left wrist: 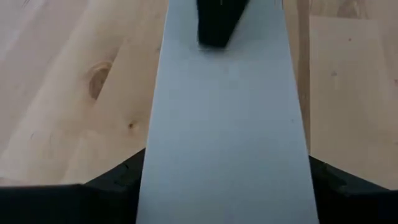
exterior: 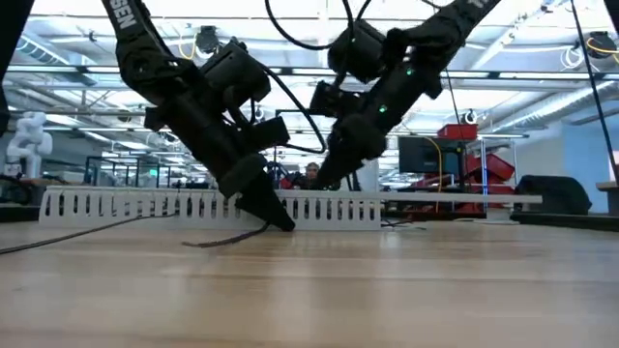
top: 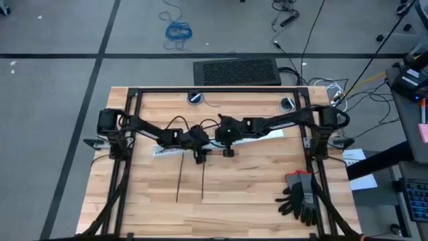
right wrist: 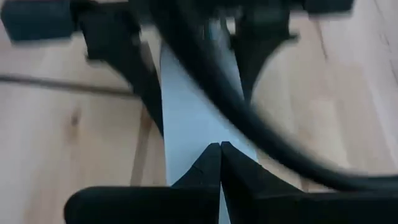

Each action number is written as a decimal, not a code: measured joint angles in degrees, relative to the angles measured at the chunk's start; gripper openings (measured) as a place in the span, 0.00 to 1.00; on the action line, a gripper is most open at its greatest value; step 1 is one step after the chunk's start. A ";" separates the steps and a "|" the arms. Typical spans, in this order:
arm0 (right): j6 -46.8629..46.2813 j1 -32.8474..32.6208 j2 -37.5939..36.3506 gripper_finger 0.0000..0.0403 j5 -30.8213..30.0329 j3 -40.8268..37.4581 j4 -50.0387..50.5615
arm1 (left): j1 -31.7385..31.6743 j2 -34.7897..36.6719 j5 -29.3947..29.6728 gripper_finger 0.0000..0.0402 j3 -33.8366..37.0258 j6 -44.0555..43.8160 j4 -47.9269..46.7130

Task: Ziptie cables
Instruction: Close the cable duct

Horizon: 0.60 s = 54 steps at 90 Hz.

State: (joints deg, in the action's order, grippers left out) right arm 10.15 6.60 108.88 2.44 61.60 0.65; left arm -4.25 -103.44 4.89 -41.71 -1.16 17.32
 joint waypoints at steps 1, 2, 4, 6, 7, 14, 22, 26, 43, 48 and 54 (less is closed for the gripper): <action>0.00 -0.03 0.07 0.00 0.01 -0.01 -0.22 | 0.00 0.00 0.00 0.63 -0.07 0.03 0.00; 0.00 -0.04 0.08 0.00 0.03 -0.01 -0.34 | -0.01 0.00 0.00 0.63 -0.13 0.06 -0.01; 0.00 -0.05 0.11 0.00 0.13 -0.03 -0.53 | -0.04 -0.02 -0.02 0.63 -0.26 0.13 -0.02; -0.03 -0.05 0.11 0.00 0.30 -0.04 -0.63 | -0.09 -0.03 -0.08 0.63 -0.42 0.17 -0.02; -0.06 -0.05 0.11 0.00 0.38 -0.04 -0.70 | -0.09 -0.04 -0.12 0.63 -0.49 0.17 -0.01; -0.33 -0.03 0.11 0.00 0.58 -0.08 -0.86 | -0.21 -0.09 -0.18 0.63 -0.84 0.21 0.20; -0.39 -0.05 0.14 0.00 0.71 -0.10 -0.71 | -0.22 -0.11 0.66 0.63 -1.02 0.21 0.39; -0.44 -0.04 0.14 0.00 0.78 -0.10 -0.44 | -0.22 -0.11 0.72 0.63 -1.05 0.13 0.46; -0.44 -0.05 0.14 0.00 0.86 -0.10 0.31 | -0.28 0.76 -1.17 0.67 -1.15 -2.76 1.74; -0.44 -0.09 0.18 0.00 1.02 -0.10 0.21 | -0.27 1.19 -1.80 0.71 -1.76 -2.95 3.37; -0.45 -0.12 0.18 0.00 1.12 -0.10 0.24 | -0.29 1.37 -2.98 0.76 -1.76 -4.15 2.89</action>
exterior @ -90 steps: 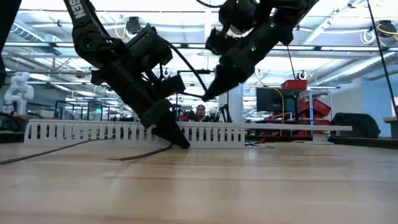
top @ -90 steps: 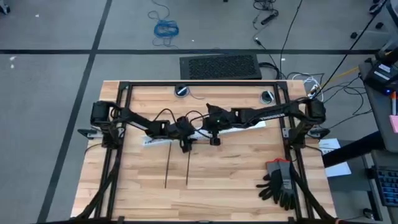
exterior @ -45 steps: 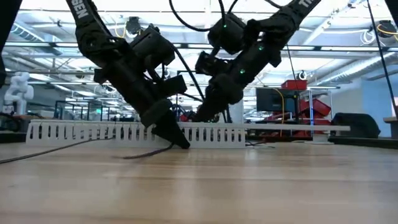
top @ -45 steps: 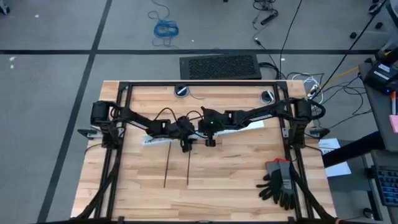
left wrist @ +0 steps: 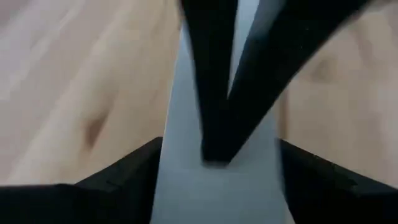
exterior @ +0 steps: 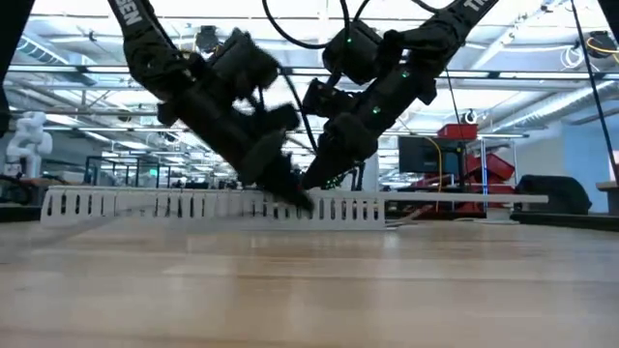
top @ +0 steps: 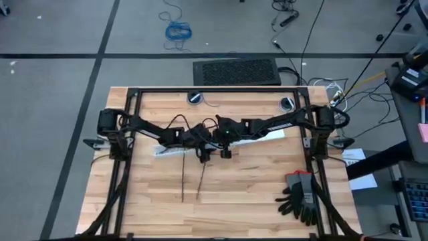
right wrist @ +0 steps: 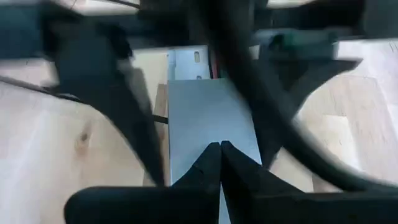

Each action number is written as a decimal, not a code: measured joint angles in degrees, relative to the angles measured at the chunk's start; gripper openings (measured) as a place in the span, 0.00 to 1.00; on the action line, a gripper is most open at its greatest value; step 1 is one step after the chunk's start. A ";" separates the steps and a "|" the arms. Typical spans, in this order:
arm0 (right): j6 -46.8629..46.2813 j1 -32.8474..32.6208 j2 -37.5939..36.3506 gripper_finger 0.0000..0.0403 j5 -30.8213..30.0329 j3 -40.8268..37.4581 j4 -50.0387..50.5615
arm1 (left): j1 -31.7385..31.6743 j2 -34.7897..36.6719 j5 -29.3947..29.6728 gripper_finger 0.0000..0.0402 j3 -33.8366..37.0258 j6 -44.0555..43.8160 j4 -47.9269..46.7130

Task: Ziptie cables
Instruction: Close the cable duct

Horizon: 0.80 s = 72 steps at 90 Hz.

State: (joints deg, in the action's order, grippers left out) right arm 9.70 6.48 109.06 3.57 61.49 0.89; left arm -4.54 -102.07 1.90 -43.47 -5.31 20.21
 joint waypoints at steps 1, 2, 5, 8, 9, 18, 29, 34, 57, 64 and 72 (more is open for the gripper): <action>-0.01 0.00 0.00 0.00 0.01 0.00 0.00 | -0.04 -0.02 -0.19 0.77 -0.01 -0.14 -0.18; -0.01 0.00 0.00 0.00 0.01 0.00 0.00 | -0.10 -0.08 -0.41 0.78 -0.03 -0.30 -0.48; -0.01 0.00 0.00 0.00 -0.03 -0.02 0.00 | -0.17 -0.18 -1.21 0.81 -0.03 -0.55 -1.73; -0.01 0.02 0.00 0.00 -0.02 -0.02 0.00 | -0.21 -0.21 -1.91 0.83 -0.17 -0.79 -3.52; -0.01 0.02 0.00 0.00 -0.02 -0.02 0.02 | -0.23 -0.19 -2.07 0.84 -0.27 -0.83 -4.09; -0.08 0.01 0.00 0.00 -0.07 -0.04 0.15 | -0.41 2.49 -2.78 0.87 -0.67 -2.72 -10.64; -0.18 0.02 0.00 0.00 -0.08 -0.04 0.15 | -0.35 5.98 -1.08 0.88 -0.56 -3.32 -17.98; -0.21 0.02 0.00 0.00 -0.08 -0.05 0.15 | -0.33 8.00 -0.18 0.88 -0.56 -3.29 -19.76; -0.82 0.02 0.00 0.00 -0.19 -0.07 0.13 | -0.29 11.27 3.27 0.88 3.81 -1.87 -18.97; -1.43 0.02 0.00 0.00 -0.21 -0.07 0.15 | -0.26 11.31 3.41 0.88 6.74 -1.88 -13.65; -1.54 0.04 0.00 0.00 -0.21 -0.09 0.15 | -0.26 11.31 3.41 0.88 10.15 -2.89 -7.16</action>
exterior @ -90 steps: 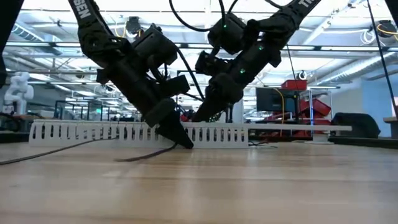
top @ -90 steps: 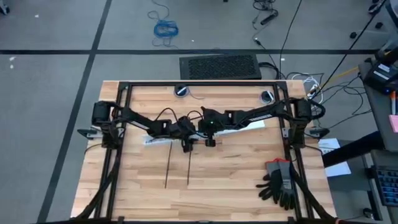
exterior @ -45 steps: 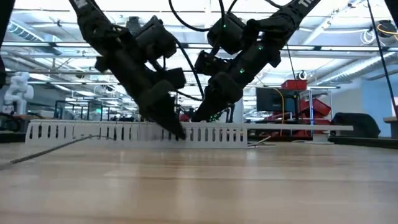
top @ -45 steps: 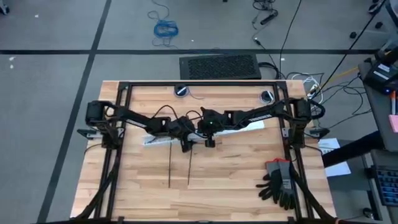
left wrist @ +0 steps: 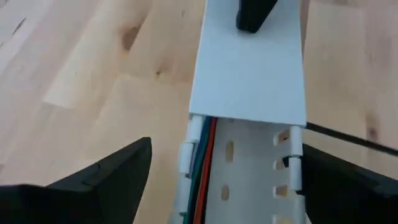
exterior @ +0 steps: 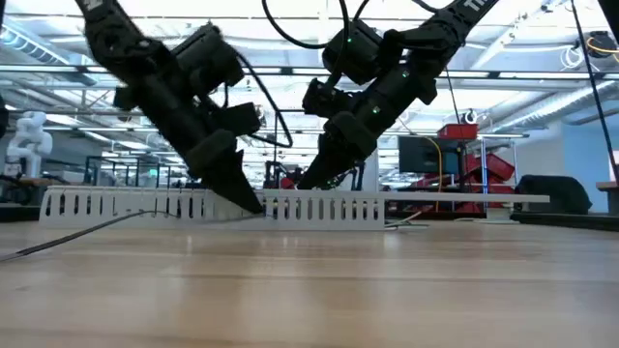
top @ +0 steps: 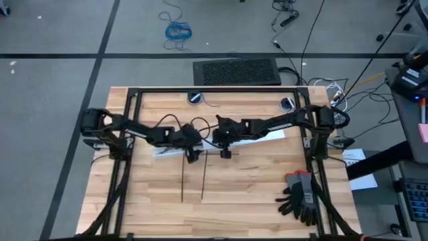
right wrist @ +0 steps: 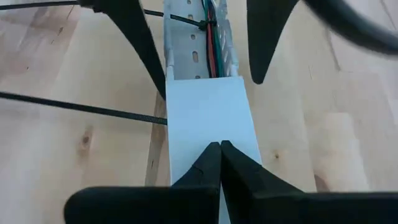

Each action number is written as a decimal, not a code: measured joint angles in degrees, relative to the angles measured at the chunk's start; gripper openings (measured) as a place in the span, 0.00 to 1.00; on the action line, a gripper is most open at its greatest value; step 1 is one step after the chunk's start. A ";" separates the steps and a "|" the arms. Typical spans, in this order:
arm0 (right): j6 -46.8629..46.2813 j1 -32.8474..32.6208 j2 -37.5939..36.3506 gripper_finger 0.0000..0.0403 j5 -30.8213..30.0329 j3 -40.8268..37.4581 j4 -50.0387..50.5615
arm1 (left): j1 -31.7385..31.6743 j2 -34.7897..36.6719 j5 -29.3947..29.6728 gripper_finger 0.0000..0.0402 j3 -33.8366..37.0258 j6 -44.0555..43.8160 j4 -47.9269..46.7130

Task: Ziptie cables
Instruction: Close the cable duct

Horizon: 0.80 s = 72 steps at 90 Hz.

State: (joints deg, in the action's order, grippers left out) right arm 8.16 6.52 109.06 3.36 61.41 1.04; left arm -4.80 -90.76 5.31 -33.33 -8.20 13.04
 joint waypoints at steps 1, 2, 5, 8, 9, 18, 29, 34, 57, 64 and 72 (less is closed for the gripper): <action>0.00 0.00 0.00 0.00 0.00 0.01 0.00 | 0.00 0.00 0.01 0.88 0.39 -0.06 0.76; 0.00 0.00 0.00 0.00 0.00 0.02 0.00 | 0.00 0.00 0.05 0.88 0.74 -0.12 1.46; 0.00 0.00 0.00 0.00 0.00 0.02 -0.01 | 0.00 0.00 0.25 0.88 1.71 -0.31 3.35; 0.00 0.00 0.00 0.00 -0.02 0.02 -0.07 | 0.00 0.00 0.44 0.88 2.63 -0.32 5.17; 0.00 0.00 0.00 0.00 -0.04 0.01 -0.07 | 0.00 0.00 0.50 0.88 2.93 -0.27 5.82; -0.24 0.01 0.00 0.00 -0.18 0.01 -0.11 | 0.00 -0.37 1.23 0.88 5.29 0.26 11.29; -0.66 0.02 0.00 0.00 -0.31 0.00 -0.09 | 0.00 -1.31 2.22 0.88 5.93 1.31 13.28; -0.83 0.02 0.00 0.00 -0.31 0.00 -0.08 | 0.00 -2.16 2.31 0.86 5.93 1.65 13.67; -0.40 0.02 0.00 0.00 -0.21 0.00 -0.05 | 0.04 -5.03 1.27 0.71 5.86 2.72 15.74; -0.17 0.13 0.01 0.00 1.14 0.00 -0.16 | 0.04 -5.11 0.51 0.67 5.92 2.77 16.48; -0.18 0.20 0.08 0.00 3.90 -0.10 -0.98 | 0.04 -5.15 0.30 0.63 6.02 2.97 17.12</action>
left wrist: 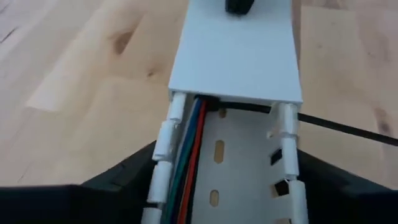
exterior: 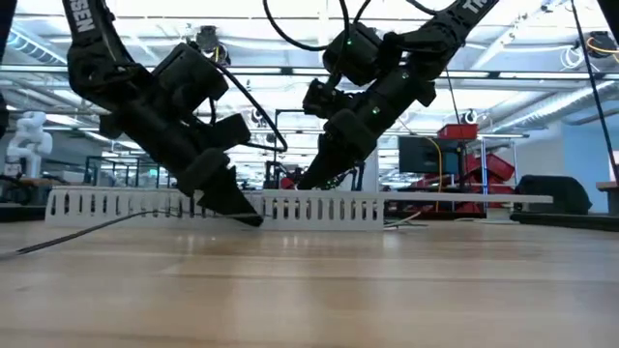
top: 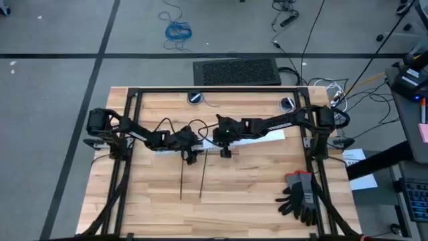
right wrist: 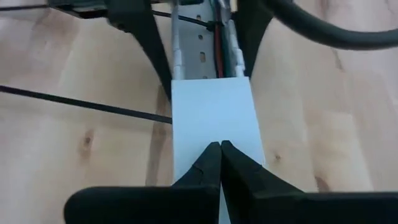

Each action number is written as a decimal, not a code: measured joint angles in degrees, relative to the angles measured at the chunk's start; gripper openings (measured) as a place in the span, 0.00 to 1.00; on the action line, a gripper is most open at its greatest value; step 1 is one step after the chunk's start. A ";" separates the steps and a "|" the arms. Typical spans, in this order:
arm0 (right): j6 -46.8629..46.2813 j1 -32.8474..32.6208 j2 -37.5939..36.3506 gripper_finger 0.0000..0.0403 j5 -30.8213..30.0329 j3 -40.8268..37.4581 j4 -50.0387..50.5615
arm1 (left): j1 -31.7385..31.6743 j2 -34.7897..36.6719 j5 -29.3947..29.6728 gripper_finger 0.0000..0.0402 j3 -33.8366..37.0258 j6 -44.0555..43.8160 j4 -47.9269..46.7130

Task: Ziptie cables
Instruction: Close the cable duct

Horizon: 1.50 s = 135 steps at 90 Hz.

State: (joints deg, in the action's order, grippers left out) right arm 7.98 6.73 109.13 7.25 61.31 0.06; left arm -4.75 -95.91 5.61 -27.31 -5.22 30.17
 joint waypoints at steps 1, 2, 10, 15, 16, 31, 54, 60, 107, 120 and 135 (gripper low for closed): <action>0.01 0.00 0.02 0.00 0.31 -0.01 -0.18 | 0.00 -0.01 0.00 0.63 0.00 0.02 0.04; 0.02 0.01 0.03 0.00 0.56 -0.01 -0.35 | 0.00 -0.01 -0.02 0.63 0.00 0.04 0.08; 0.10 -0.17 0.08 0.00 1.45 -0.03 -2.04 | 0.00 -0.01 -0.04 0.62 0.02 0.07 0.18; 0.16 -0.18 0.10 0.00 1.77 -0.03 -2.77 | 0.00 -0.01 -0.04 0.62 0.02 0.03 0.23; 0.16 -0.17 0.10 0.00 1.85 -0.03 -2.94 | 0.00 -0.01 -0.04 0.62 0.02 0.01 0.24; 0.16 0.08 0.30 0.00 2.31 -0.10 -5.61 | -0.02 -0.03 0.04 0.61 0.02 -0.37 0.55; 0.25 0.02 -1.16 0.00 0.82 -0.31 -6.35 | -0.20 -0.07 1.10 0.61 0.00 -0.50 0.87; -0.12 -0.05 -3.65 0.00 1.08 -0.40 -4.08 | -0.33 -0.07 1.78 0.61 0.00 -0.77 0.91; -1.01 3.82 -9.42 0.00 -1.80 -0.08 11.02 | -0.17 -0.07 -0.67 0.61 -0.24 -0.03 0.67; -1.96 3.62 -4.40 0.00 -0.55 0.25 7.21 | -0.15 -0.07 -0.95 0.61 -1.07 0.16 -0.54; -2.80 3.20 0.26 0.00 3.26 2.00 1.83 | -0.14 -1.25 -1.09 0.61 -2.66 1.51 -0.88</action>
State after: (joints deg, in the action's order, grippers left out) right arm 5.18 9.93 109.39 10.51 63.31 1.89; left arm -4.89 -97.16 4.51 -29.97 -3.71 29.28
